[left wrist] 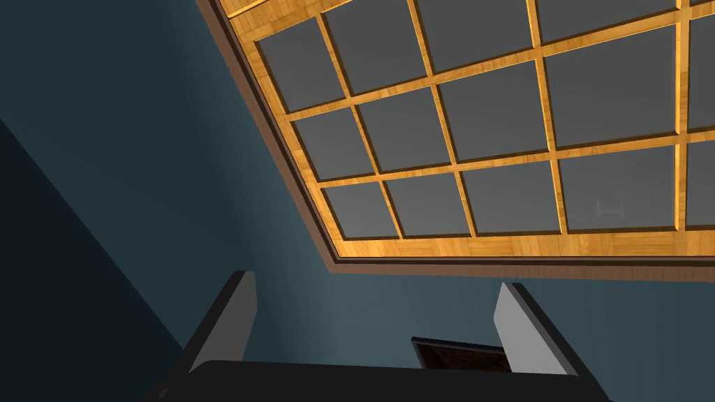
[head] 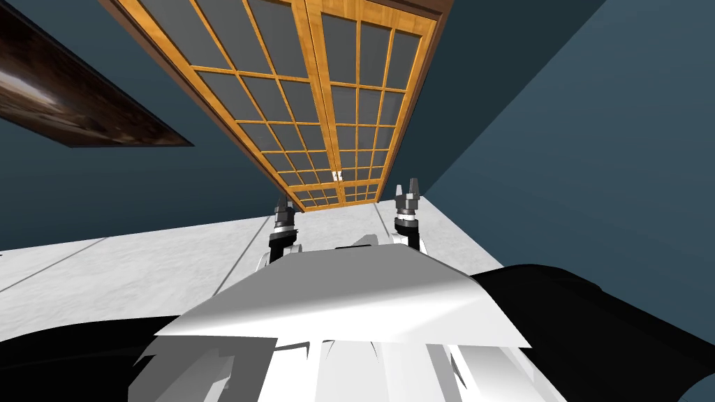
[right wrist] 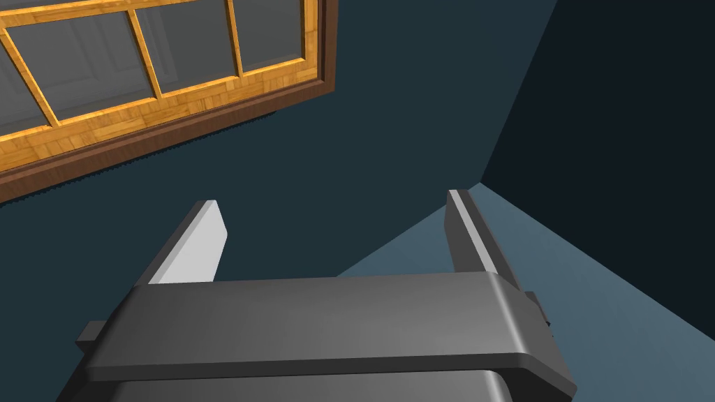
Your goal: Pull the door open
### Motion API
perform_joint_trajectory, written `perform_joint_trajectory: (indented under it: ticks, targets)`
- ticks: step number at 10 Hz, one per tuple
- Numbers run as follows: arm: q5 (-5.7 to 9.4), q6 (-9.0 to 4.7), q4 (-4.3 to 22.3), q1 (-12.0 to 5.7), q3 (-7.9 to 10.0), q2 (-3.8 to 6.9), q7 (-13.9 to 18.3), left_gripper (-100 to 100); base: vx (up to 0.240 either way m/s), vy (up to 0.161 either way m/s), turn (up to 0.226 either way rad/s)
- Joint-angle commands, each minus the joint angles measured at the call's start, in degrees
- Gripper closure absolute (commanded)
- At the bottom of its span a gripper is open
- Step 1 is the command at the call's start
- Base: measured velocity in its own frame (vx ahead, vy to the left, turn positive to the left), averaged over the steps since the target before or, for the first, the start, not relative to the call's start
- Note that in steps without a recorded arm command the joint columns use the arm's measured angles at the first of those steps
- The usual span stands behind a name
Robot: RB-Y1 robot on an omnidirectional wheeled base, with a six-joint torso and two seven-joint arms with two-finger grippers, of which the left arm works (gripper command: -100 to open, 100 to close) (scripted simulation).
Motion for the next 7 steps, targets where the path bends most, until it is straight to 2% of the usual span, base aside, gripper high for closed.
perform_joint_trajectory:
  ticks: [1, 7]
  targets:
    - [-0.43, -0.53, 1.4, -0.34, 0.44, 0.26, -1.7, -100, 0.097, -0.005, -0.025]
    - [-1.86, -2.67, 7.3, -1.82, 2.56, 1.43, -7.9, -100, 0.100, -0.012, -0.025]
